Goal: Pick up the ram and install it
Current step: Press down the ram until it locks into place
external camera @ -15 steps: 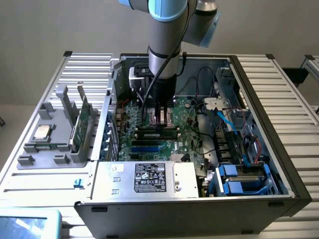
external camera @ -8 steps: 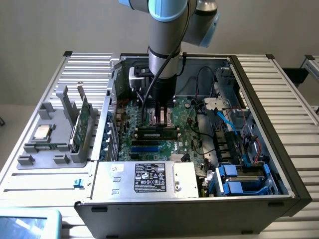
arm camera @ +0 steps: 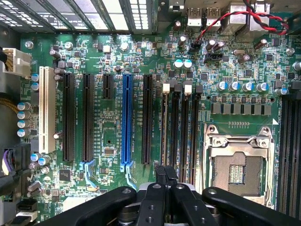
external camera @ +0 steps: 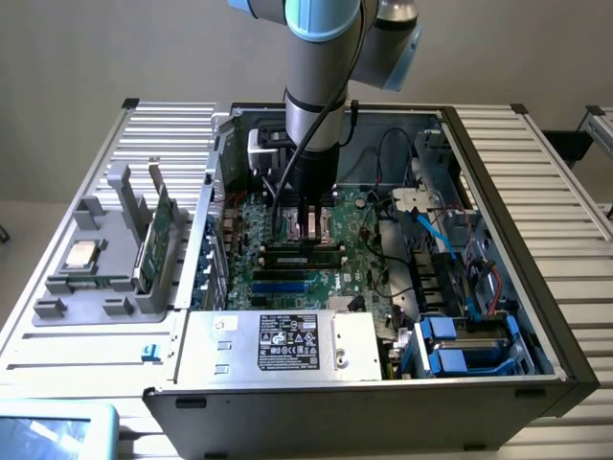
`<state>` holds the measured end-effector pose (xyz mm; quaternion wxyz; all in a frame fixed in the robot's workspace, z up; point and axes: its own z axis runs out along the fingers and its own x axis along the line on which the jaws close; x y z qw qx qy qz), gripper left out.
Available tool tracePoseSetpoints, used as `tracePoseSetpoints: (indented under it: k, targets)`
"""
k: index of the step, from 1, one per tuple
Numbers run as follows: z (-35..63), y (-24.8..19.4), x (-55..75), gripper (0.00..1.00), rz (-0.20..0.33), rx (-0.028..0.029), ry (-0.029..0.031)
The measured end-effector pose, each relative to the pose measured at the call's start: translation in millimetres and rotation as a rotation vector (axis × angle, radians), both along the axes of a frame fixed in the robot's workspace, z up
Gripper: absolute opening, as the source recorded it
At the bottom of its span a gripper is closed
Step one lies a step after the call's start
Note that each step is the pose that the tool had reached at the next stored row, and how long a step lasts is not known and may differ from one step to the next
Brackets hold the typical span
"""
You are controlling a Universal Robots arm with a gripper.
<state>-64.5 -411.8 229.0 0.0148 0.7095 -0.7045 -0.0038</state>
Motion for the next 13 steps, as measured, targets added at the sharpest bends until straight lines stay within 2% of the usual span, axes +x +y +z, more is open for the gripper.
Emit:
tracePoseSetpoints:
  k: [13]
  targets:
    - [-0.1, -0.3, 0.0, 0.09, 0.000, 0.0001, 0.0000]
